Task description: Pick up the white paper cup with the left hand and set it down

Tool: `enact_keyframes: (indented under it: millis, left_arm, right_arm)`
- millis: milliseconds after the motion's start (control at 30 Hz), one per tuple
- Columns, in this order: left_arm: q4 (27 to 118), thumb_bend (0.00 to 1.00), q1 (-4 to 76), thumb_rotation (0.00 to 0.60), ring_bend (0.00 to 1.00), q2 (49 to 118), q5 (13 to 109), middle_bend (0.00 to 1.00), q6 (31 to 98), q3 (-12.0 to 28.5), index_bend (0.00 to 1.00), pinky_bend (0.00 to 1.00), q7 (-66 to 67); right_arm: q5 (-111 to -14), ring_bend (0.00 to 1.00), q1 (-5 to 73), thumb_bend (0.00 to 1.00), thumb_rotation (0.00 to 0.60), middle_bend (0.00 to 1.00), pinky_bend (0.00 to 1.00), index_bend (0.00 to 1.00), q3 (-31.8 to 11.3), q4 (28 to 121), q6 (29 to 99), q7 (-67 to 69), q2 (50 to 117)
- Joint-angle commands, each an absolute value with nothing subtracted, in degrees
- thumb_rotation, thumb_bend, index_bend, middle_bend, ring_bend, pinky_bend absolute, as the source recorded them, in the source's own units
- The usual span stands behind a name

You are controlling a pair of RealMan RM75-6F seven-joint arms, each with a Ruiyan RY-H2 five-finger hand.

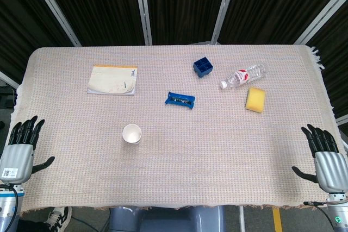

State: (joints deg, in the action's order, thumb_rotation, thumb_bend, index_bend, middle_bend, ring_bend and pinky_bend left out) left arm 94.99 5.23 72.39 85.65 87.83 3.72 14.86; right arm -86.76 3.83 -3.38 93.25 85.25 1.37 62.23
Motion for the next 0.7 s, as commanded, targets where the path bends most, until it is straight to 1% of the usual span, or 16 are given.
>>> enact_keyframes:
  millis: [33, 400, 700]
  left_arm:
    - [95.0, 0.0, 5.2, 0.6, 0.0, 72.4, 85.7, 0.0, 87.9, 3.7, 0.0, 0.0, 15.0]
    - [95.2, 0.0, 5.5, 0.6, 0.0, 72.5, 86.0, 0.0, 87.5, 3.5, 0.0, 0.0, 15.3]
    - [97.0, 0.0, 7.6, 0.6, 0.0, 72.4, 86.4, 0.0, 84.7, 3.9, 0.0, 0.0, 16.3]
  right_arm:
    - [-86.7, 0.0, 3.8, 0.0, 0.6, 0.0, 0.0, 0.0, -3.3, 93.3, 85.2, 1.4, 62.2]
    - [-86.8, 0.0, 3.8, 0.0, 0.6, 0.0, 0.0, 0.0, -3.5, 93.4, 85.4, 1.5, 62.2]
    - [-86.6, 0.0, 3.6, 0.0, 0.6, 0.0, 0.0, 0.0, -3.3, 93.6, 85.3, 1.2, 62.2]
